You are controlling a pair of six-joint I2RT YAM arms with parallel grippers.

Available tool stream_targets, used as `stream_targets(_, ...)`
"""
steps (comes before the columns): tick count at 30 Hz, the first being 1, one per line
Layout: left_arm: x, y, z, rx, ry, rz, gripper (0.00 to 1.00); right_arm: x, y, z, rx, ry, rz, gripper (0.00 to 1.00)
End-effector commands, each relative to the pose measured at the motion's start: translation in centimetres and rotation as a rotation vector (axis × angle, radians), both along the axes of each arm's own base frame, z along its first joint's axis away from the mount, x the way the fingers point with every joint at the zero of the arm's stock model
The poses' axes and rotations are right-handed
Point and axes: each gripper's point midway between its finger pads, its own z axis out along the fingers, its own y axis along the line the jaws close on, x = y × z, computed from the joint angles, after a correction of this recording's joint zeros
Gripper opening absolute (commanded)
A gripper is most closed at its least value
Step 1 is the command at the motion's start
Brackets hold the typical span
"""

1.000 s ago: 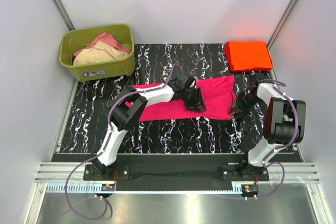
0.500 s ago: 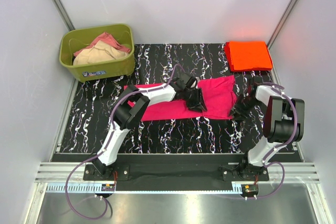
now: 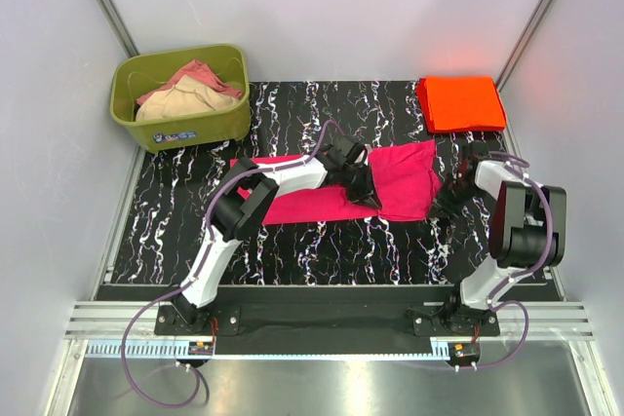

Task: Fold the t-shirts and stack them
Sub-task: Fold the tshirt

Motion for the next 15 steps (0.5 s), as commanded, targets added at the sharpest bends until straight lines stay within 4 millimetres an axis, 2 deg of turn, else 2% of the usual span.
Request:
stream_targets(1,0.0,-1.2,3.3,-0.079,-0.023,-0.034,0.05,1.0,0.4,2.5,0.021,-0.102,-0.019,0.0)
stream_targets(4,0.2,-1.2,3.8,-0.089,-0.022,-0.033,0.05,1.4,0.7,4.4,0.037,-0.143,-0.031,0.0)
stream_targets(9,1.6,-0.8,4.9,-0.116,-0.022,-0.008,0.06,2.7,1.0,7.3,0.06,-0.205,-0.05,0.0)
stream_targets(15,4.0,-0.6,6.0,-0.157,-0.027,0.026,0.08,5.1,0.9,8.3,0.072,-0.231,-0.035,0.0)
